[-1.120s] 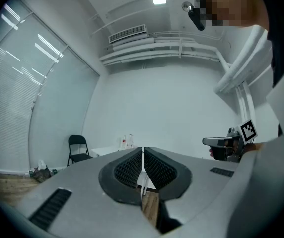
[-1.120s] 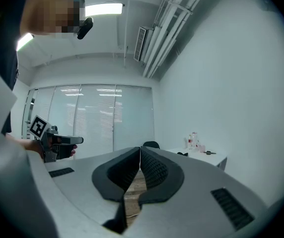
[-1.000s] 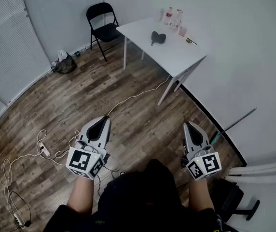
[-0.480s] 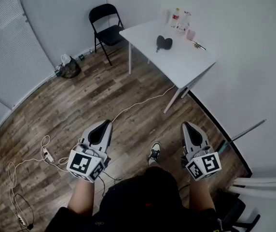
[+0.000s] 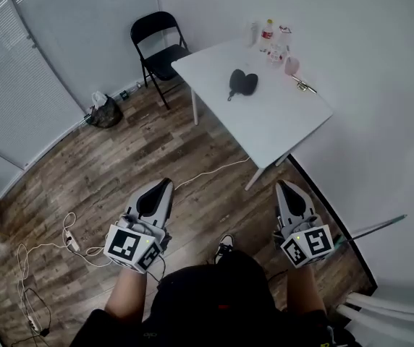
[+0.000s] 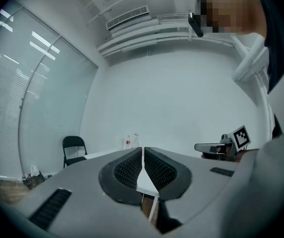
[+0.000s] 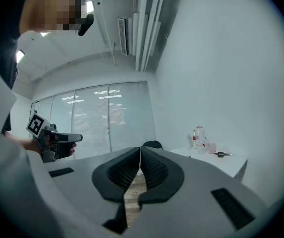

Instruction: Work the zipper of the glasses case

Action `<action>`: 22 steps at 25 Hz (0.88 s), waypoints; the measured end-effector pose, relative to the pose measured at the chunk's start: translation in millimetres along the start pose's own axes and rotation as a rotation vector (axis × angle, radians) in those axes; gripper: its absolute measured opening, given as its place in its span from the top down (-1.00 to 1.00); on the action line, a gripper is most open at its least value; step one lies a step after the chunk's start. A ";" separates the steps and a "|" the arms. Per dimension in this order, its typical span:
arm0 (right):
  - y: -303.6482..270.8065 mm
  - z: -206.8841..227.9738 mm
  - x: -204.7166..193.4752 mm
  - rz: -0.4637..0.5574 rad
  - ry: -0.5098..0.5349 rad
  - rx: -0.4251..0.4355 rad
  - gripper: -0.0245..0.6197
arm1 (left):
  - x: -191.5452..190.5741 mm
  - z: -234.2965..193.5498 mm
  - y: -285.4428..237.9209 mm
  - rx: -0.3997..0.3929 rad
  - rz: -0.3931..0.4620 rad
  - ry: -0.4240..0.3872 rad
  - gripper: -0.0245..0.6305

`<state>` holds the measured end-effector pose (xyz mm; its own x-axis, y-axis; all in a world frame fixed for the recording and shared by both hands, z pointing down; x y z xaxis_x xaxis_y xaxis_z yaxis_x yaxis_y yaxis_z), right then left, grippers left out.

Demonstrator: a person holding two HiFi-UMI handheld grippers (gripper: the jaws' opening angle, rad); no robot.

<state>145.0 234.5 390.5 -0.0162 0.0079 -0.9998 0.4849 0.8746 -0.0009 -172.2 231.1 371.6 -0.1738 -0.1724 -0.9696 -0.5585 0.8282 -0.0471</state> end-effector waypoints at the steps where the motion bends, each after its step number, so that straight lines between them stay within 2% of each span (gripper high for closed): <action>1: -7.4 14.9 -0.4 -0.001 -0.002 0.007 0.86 | 1.1 2.3 -14.7 0.008 0.000 -0.004 0.83; 7: -37.8 84.3 -6.4 -0.004 -0.027 0.022 0.86 | 1.8 14.0 -82.2 0.034 -0.026 -0.021 0.83; 12: -51.4 108.9 -15.3 -0.002 -0.061 0.016 0.86 | 3.6 11.6 -113.9 0.034 -0.056 -0.013 0.83; 22: -94.8 152.1 -26.3 -0.043 -0.041 -0.079 0.86 | 1.1 -31.2 -205.3 -0.065 -0.059 0.031 0.83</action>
<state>232.5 77.7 414.2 0.0006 -0.0491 -0.9988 0.4139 0.9093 -0.0444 -83.0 44.2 387.6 -0.1634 -0.2369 -0.9577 -0.6197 0.7800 -0.0872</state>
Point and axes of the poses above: the fingertips, and each gripper's own axes: y backward along the fingers, z to its right, x out of its top, the point moved 7 cm from there along y, backward along the fingers, and after that the axes turned 7 degrees about y, right-handed, at the moved point
